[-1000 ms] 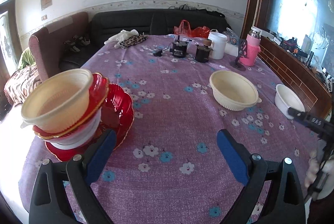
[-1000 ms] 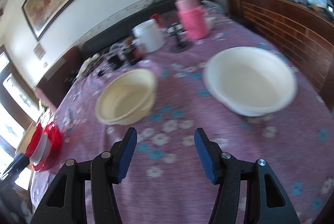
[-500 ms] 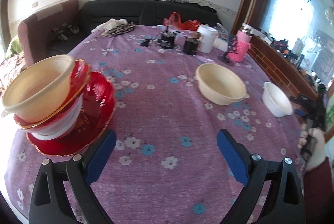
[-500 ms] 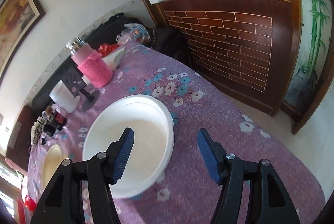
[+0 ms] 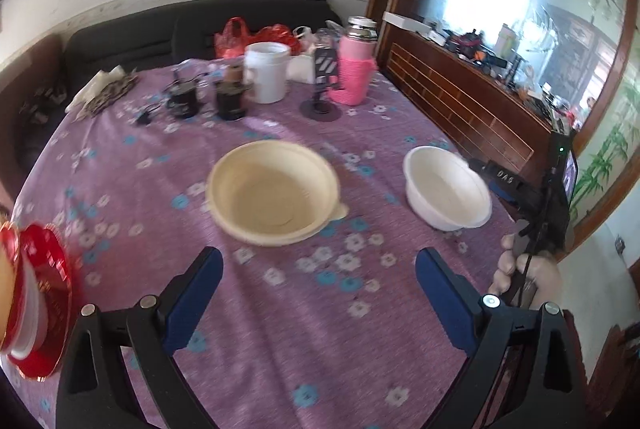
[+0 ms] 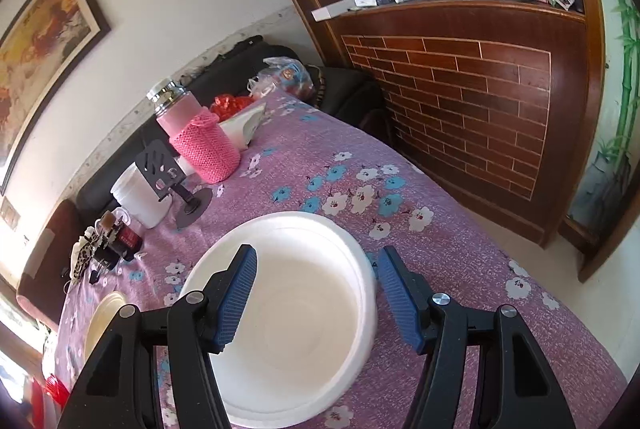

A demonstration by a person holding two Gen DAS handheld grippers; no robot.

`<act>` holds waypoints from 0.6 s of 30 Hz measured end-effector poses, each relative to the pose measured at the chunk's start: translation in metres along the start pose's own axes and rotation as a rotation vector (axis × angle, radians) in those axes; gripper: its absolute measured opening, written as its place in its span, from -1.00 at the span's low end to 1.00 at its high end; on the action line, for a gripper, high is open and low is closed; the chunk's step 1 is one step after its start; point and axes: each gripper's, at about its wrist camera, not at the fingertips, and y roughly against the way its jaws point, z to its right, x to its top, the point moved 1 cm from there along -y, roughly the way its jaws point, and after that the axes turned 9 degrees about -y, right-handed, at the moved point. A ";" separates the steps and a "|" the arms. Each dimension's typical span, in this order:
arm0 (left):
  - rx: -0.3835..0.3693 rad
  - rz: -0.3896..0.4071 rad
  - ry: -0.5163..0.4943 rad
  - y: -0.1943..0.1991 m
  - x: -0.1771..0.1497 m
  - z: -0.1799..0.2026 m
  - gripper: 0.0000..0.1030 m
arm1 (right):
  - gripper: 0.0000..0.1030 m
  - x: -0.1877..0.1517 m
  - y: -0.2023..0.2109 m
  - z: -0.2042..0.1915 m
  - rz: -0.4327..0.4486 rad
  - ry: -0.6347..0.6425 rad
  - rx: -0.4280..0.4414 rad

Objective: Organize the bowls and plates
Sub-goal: 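Move both grippers to the rim of the white plastic bowl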

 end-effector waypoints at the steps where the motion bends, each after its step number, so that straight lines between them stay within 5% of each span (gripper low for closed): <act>1: -0.004 0.000 -0.015 -0.005 0.006 0.008 0.88 | 0.30 0.000 0.000 0.002 0.011 0.007 -0.002; 7: -0.008 -0.006 -0.062 -0.063 0.054 0.049 0.88 | 0.30 0.001 -0.012 0.022 -0.077 -0.074 0.051; 18: -0.141 -0.242 0.014 -0.192 0.090 0.083 0.87 | 0.16 -0.004 -0.023 0.023 -0.132 -0.065 0.037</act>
